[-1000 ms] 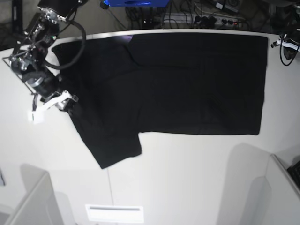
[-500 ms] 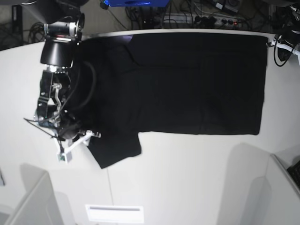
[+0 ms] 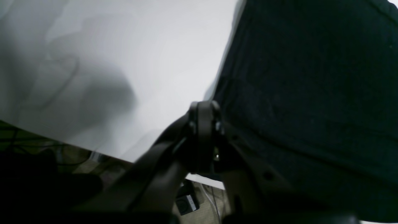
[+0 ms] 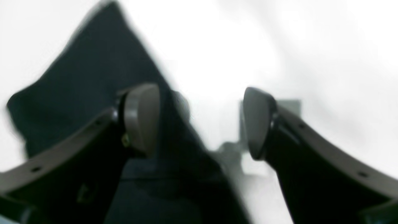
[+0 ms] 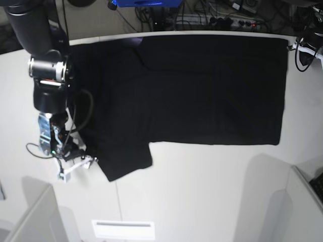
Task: Fold the T-shirt properly
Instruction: 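Release the shirt with the right gripper and reach to the sleeve corner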
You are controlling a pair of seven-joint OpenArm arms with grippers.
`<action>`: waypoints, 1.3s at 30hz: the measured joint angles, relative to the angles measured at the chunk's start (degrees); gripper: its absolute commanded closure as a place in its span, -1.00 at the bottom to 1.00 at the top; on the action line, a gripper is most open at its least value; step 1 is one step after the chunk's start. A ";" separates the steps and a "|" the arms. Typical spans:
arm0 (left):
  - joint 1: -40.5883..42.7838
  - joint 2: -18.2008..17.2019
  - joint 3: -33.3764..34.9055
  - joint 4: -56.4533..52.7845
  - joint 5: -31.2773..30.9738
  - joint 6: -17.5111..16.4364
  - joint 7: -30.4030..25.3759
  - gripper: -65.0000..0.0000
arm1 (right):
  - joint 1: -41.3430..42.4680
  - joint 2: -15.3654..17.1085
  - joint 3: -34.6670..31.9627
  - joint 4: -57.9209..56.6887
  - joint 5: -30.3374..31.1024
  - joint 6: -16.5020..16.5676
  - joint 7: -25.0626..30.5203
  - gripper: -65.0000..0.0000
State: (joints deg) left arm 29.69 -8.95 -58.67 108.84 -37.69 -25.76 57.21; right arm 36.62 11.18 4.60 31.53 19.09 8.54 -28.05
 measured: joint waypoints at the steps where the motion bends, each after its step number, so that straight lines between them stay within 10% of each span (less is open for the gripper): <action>1: -0.04 0.02 0.00 0.00 0.04 0.00 0.04 1.00 | 1.14 0.17 -1.79 -2.43 0.42 0.07 1.75 -0.25; 19: -0.46 0.02 0.00 0.00 0.00 0.17 0.02 1.00 | 2.25 -1.40 -8.15 -5.84 0.81 5.27 4.11 0.22; 26: -0.48 0.02 0.00 0.00 -0.02 0.17 0.02 1.00 | 1.53 -1.27 -8.15 -6.05 1.11 5.25 5.95 1.00; 39: -6.86 -3.54 0.46 -0.22 8.81 -0.24 0.59 1.00 | 1.46 -1.40 -8.15 -6.05 1.46 5.22 5.84 1.00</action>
State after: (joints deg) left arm 22.83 -12.49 -58.22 108.62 -28.88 -26.00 57.80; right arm 38.09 9.78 -3.55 25.47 20.56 13.76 -22.22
